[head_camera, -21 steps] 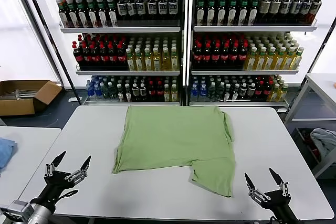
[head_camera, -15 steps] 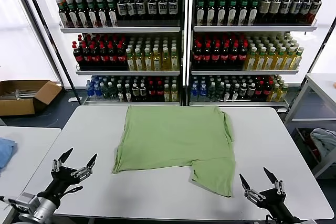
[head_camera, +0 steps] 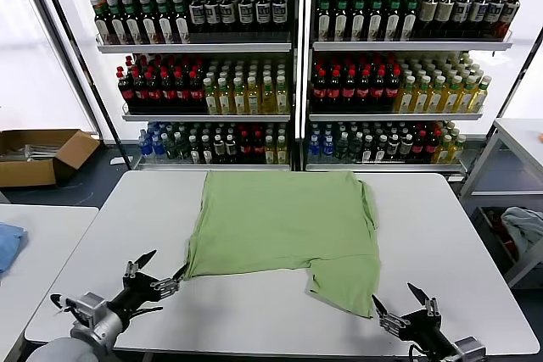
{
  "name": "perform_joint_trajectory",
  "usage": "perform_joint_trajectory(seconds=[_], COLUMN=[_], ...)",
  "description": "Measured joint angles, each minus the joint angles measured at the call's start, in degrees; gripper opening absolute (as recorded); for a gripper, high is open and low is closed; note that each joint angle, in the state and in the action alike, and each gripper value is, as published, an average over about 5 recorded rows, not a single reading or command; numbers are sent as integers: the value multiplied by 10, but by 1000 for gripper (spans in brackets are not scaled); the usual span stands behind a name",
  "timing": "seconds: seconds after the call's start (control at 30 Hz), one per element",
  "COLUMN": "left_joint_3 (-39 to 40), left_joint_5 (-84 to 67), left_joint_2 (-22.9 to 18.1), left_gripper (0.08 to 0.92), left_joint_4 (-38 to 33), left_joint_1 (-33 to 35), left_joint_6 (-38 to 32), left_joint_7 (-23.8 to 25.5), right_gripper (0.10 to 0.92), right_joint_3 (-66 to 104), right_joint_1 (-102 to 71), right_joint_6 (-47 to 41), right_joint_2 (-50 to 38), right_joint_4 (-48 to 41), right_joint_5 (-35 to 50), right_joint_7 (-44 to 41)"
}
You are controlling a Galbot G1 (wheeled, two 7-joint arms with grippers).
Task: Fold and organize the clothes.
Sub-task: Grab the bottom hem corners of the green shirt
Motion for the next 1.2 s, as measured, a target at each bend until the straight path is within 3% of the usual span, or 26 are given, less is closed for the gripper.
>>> perform_joint_trajectory(seconds=[0.3, 0.47, 0.6, 1.1, 1.2], left_joint_3=[50, 69, 75, 76, 74], left_joint_5=[-2, 0, 2, 17, 18], left_joint_2=[-1, 1, 2, 5, 6], left_gripper=[823, 800, 714, 264, 179], left_joint_4=[32, 42, 45, 37, 33], left_joint_1=[-48, -62, -63, -41, -35], left_joint_6=[26, 38, 42, 31, 29], left_joint_7=[-23, -30, -30, -13, -11], right_gripper=[818, 689, 585, 150, 109], right_joint_3=[-44, -64, -76, -91, -90], right_joint_1=[25, 33, 36, 35, 32], right_joint_6=[-33, -41, -44, -38, -28], right_joint_2=[15, 21, 26, 34, 33], right_joint_4=[-10, -17, -18, -21, -19], right_joint_5=[-16, -22, -24, -29, -29], right_joint_7=[25, 35, 39, 37, 32])
